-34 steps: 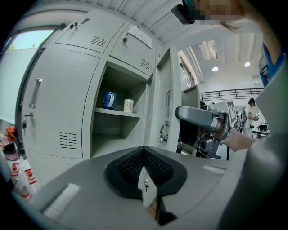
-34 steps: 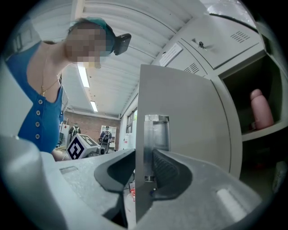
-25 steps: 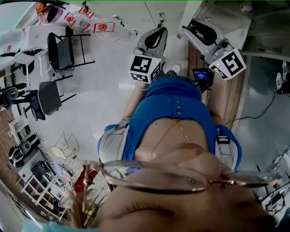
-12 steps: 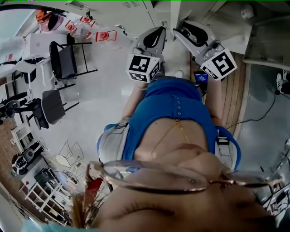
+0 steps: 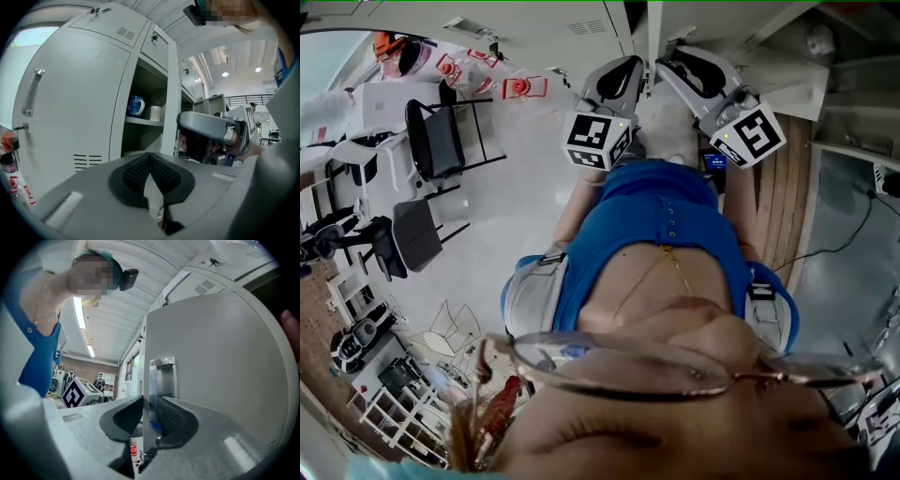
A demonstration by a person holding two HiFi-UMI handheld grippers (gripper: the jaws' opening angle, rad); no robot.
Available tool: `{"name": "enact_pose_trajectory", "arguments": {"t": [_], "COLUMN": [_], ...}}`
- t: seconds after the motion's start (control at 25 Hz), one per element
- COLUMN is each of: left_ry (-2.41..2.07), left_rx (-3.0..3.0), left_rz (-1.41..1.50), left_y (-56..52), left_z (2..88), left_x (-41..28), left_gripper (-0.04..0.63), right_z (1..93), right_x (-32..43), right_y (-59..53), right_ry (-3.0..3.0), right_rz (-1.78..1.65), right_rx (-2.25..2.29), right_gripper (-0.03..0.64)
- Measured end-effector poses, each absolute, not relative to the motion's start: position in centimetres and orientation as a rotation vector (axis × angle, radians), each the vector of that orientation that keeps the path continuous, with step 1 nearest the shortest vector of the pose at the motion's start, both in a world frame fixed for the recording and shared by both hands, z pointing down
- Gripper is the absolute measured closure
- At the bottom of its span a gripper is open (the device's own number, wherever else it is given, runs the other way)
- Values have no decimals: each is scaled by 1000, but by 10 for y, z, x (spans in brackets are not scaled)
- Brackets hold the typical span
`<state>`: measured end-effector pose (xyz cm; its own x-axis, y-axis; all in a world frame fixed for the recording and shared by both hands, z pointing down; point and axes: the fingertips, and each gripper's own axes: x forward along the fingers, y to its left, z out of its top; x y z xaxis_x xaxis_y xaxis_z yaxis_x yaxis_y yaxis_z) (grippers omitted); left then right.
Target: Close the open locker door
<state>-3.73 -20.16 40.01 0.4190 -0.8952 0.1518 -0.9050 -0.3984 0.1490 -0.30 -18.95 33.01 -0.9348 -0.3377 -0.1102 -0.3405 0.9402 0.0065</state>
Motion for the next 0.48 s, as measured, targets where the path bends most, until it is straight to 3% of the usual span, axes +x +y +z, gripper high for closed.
{"name": "enact_pose_trajectory", "arguments": {"t": [0.48], "left_ry": [-1544], "left_rx": [2475], "left_rz": [63], "left_y": [-232], "left_z": [410], "left_x": [-71], "left_gripper": [597], "right_z": [336], "right_x": [-32], "right_y": [-229], "right_ry": [2951], "right_rz": [25], "right_rx": [-642], "right_gripper": [556]}}
